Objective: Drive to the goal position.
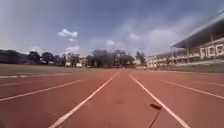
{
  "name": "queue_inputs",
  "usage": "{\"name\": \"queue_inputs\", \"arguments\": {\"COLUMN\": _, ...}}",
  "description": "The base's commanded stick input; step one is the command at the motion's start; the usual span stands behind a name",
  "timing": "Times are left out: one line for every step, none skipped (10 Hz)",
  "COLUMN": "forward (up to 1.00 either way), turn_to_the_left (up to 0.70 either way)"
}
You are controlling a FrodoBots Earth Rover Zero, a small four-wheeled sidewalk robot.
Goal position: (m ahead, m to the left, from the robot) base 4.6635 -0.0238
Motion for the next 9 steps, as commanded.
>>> {"name": "queue_inputs", "arguments": {"forward": 0.7, "turn_to_the_left": 0.0}}
{"name": "queue_inputs", "arguments": {"forward": 0.7, "turn_to_the_left": 0.0}}
{"name": "queue_inputs", "arguments": {"forward": 0.7, "turn_to_the_left": 0.0}}
{"name": "queue_inputs", "arguments": {"forward": 0.7, "turn_to_the_left": 0.0}}
{"name": "queue_inputs", "arguments": {"forward": 0.7, "turn_to_the_left": -0.35}}
{"name": "queue_inputs", "arguments": {"forward": 0.7, "turn_to_the_left": -0.35}}
{"name": "queue_inputs", "arguments": {"forward": 0.7, "turn_to_the_left": -0.35}}
{"name": "queue_inputs", "arguments": {"forward": 0.7, "turn_to_the_left": -0.35}}
{"name": "queue_inputs", "arguments": {"forward": 0.7, "turn_to_the_left": -0.35}}
